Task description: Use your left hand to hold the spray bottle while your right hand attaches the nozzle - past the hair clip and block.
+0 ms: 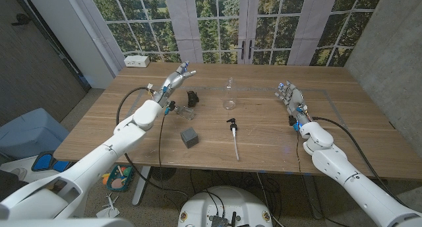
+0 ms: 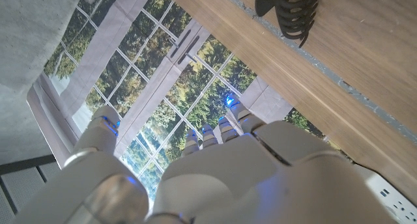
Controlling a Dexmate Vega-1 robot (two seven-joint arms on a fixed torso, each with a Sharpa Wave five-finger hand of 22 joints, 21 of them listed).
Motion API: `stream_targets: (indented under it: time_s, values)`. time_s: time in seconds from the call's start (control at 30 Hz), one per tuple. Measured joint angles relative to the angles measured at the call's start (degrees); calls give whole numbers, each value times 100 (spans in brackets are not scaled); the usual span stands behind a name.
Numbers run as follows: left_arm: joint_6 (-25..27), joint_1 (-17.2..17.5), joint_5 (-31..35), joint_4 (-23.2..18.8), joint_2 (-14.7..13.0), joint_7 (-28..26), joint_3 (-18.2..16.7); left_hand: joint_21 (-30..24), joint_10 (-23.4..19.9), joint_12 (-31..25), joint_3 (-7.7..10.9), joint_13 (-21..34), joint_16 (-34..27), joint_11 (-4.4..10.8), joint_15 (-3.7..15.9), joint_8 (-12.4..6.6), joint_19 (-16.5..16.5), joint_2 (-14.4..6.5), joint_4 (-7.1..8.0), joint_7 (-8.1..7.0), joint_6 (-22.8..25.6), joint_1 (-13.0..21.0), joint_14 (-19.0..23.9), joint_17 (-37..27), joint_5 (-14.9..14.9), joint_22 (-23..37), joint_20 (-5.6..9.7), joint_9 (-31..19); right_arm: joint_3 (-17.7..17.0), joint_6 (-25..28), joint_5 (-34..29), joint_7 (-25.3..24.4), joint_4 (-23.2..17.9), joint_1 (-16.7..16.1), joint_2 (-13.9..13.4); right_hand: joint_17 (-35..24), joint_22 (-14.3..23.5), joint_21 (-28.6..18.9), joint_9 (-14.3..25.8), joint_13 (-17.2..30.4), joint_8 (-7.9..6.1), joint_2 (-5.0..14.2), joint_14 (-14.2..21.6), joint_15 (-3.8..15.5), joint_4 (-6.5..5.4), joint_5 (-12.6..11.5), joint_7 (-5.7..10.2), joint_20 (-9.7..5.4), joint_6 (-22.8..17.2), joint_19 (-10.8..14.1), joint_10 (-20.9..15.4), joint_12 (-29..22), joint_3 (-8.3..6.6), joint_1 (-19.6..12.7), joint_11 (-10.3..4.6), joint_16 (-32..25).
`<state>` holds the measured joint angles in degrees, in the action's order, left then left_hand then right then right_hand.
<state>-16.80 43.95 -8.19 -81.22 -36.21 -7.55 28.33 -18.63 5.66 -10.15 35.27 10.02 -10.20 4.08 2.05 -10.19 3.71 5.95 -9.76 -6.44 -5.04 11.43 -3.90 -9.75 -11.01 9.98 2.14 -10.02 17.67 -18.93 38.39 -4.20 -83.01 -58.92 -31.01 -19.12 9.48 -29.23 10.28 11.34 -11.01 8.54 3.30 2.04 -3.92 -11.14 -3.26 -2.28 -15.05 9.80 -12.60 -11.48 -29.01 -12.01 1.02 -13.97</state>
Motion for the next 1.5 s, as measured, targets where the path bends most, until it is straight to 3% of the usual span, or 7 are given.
stream_targets:
  time_s: [0.73, 0.9, 1.13, 1.27, 1.5]
  values:
    - [-274, -782, 624, 615, 37, 658, 518, 22, -234, -111, -139, 28, -67, -34, -42, -129, 339, 306, -82, -110, 112, 366, 268, 1, 13, 5, -152, 1, 47, 3, -298, -423, -280, -159, 11, -1, -1, 66, -1, -1, -6, 60, 61, 0, 101, 34, -41, 3, -40, 64, -20, 0, 6, -60, 20, -16]
    - [-364, -930, 763, 722, 76, 772, 626, 43, -269, -111, -288, 28, -67, -40, -50, -173, 462, 433, -78, -103, 168, 489, 320, 1, -72, 5, -25, -27, 46, 3, -330, -484, -304, -196, 18, -1, -1, 66, -1, -1, -7, 60, 61, 0, 111, 33, -41, 3, -40, 64, -19, 0, 16, -60, 20, -16]
    - [-467, -1153, 914, 893, 164, 920, 794, 67, -300, -111, -371, 27, -66, -71, -31, -208, 493, 499, -89, -70, 241, 556, 340, 1, -157, 5, 5, -27, 20, -3, -367, -561, -367, -264, 13, 5, -1, 66, -1, -1, -6, 60, 61, 0, 120, 33, -41, 24, -40, 84, -40, 0, 22, -60, 41, -16]
    - [-506, -1258, 966, 983, 220, 999, 886, 67, -302, -111, -395, 27, -67, -69, -31, -218, 512, 519, -79, -72, 261, 581, 340, 1, -158, -12, 23, -26, 5, -10, -424, -628, -452, -321, -19, 47, -1, 110, -1, -2, -6, 26, 60, 0, 252, 56, -41, 17, -40, 91, -40, 0, -11, -96, 41, -16]
    - [-573, -1410, 1008, 1160, 336, 1149, 1015, 109, -351, -111, -461, 27, -67, -20, -31, -218, 569, 527, -94, -75, 318, 678, 402, 1, -202, -12, 15, -26, -15, 15, -580, -806, -672, -443, -101, 154, -1, 173, -2, -2, -6, -61, 137, -76, 581, 76, -83, 23, -81, 168, -92, 0, -71, -362, 93, -16]
